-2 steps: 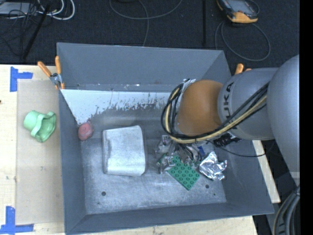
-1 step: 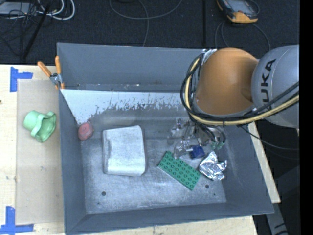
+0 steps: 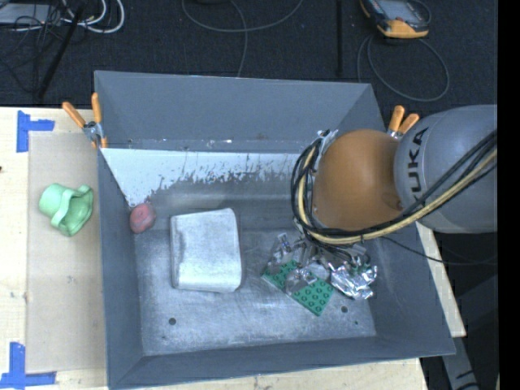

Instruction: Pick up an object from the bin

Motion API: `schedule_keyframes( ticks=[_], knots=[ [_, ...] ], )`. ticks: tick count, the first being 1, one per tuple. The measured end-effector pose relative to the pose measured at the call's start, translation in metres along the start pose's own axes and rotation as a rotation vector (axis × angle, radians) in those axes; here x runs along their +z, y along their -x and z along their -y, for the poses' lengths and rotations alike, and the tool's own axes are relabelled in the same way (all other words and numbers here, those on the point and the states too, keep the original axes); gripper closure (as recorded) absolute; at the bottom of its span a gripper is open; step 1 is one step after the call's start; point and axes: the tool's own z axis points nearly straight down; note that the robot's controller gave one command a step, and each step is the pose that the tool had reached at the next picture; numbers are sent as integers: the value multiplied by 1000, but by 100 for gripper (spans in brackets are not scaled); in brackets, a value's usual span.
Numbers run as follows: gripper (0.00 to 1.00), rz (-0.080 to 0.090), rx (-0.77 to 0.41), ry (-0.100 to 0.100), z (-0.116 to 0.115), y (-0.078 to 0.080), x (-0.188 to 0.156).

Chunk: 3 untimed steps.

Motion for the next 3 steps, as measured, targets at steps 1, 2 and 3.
schedule_keyframes(
  ticks=[1, 2, 3],
  knots=[
    [100, 7, 217, -1, 15, 42, 16],
    [100, 7, 535, -1, 16, 41, 14],
    [100, 8, 706, 1, 3, 42, -11]
  ],
)
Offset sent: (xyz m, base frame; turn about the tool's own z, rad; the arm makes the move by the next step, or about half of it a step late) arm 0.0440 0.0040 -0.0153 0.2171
